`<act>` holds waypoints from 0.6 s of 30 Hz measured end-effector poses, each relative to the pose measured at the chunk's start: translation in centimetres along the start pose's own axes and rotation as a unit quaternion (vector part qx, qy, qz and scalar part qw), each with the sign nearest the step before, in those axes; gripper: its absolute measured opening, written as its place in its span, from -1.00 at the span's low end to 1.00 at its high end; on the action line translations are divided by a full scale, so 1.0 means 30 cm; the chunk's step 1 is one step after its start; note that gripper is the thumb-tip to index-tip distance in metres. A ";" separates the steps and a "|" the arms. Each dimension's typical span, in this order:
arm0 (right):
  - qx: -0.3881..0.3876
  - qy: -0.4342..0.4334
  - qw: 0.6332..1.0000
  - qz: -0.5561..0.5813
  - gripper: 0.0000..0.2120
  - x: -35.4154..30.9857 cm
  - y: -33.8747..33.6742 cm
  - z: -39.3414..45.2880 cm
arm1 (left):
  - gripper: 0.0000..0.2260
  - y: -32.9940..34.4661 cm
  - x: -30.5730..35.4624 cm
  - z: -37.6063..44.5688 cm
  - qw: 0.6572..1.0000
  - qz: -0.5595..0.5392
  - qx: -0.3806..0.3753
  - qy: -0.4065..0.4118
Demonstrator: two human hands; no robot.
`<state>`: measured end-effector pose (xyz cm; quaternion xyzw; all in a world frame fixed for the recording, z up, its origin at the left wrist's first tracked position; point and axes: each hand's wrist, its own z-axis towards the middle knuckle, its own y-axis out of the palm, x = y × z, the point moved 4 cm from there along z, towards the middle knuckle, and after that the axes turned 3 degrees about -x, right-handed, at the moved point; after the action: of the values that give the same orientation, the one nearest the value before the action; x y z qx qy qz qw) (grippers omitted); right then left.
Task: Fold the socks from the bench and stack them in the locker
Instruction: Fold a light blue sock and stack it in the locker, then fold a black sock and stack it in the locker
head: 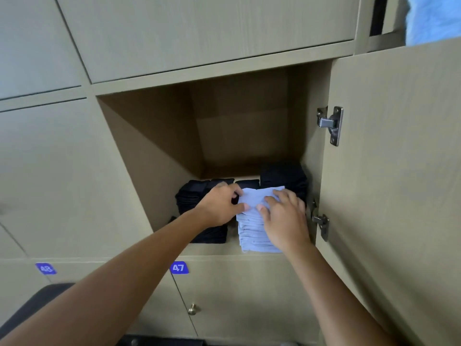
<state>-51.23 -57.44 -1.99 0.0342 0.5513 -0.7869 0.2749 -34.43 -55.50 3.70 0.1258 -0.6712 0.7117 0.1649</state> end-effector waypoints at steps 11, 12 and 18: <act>0.095 -0.093 0.987 0.092 -0.78 -0.150 -0.046 -0.066 | -0.93 -0.071 -0.162 -0.491 0.997 -0.023 0.048 -0.050; 0.077 -0.102 0.985 0.112 -0.80 -0.177 -0.041 -0.076 | -0.95 -0.075 -0.194 -0.536 0.997 -0.013 0.049 -0.054; -0.013 -0.150 0.976 0.158 -0.83 -0.337 -0.006 -0.150 | -0.97 -0.127 -0.379 -0.783 0.989 0.022 0.068 -0.130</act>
<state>-43.88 -49.40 0.02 -0.0014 0.5012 -0.7228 0.4758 -21.51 -32.66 1.03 0.2132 -0.6395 0.7368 0.0522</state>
